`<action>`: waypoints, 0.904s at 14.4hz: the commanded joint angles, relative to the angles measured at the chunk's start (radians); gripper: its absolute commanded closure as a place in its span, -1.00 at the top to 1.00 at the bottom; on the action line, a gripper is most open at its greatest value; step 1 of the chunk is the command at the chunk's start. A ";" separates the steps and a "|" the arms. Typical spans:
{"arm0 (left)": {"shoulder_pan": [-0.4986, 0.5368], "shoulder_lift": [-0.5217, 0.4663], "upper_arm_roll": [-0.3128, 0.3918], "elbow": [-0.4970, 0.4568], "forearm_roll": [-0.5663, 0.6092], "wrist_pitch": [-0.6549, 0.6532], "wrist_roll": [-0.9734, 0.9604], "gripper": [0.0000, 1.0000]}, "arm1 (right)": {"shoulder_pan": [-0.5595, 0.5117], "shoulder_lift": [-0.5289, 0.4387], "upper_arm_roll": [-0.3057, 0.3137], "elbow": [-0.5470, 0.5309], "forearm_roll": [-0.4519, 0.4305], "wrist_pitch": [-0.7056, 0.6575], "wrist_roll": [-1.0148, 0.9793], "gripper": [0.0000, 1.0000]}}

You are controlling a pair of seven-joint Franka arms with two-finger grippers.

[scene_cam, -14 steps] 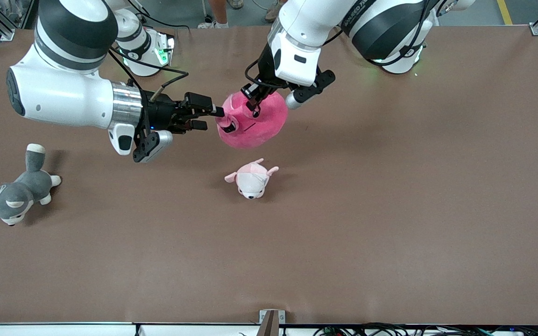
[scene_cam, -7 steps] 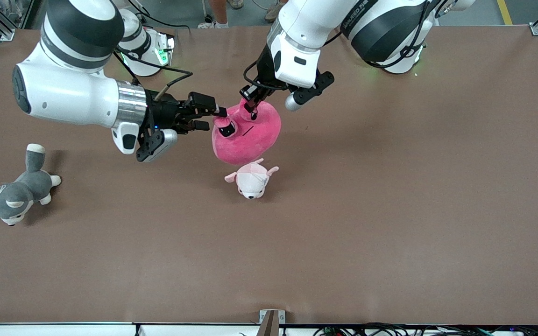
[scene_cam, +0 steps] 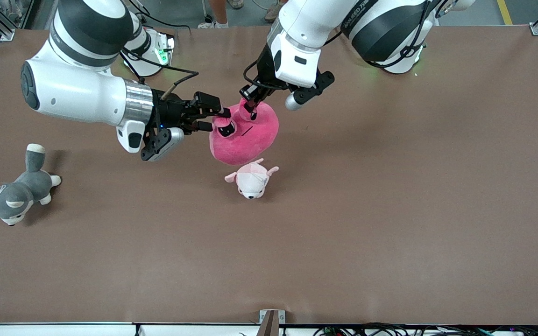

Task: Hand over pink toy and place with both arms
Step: 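Carry the pink plush toward the right gripper with the left gripper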

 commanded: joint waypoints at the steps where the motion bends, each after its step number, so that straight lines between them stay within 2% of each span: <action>1: -0.011 0.015 0.002 0.030 -0.004 0.001 -0.014 -1.00 | 0.021 0.000 -0.006 -0.004 -0.016 0.027 -0.003 0.47; 8: -0.011 0.013 0.002 0.030 -0.004 -0.009 -0.014 -1.00 | 0.039 0.003 -0.006 -0.004 -0.040 0.084 -0.010 0.46; 10: -0.011 0.013 0.002 0.030 -0.004 -0.009 -0.014 -1.00 | 0.039 0.005 -0.005 -0.001 -0.071 0.090 -0.010 0.33; 13: -0.011 0.013 0.002 0.030 -0.004 -0.009 -0.014 -1.00 | 0.039 0.005 -0.005 0.001 -0.074 0.090 -0.038 -0.13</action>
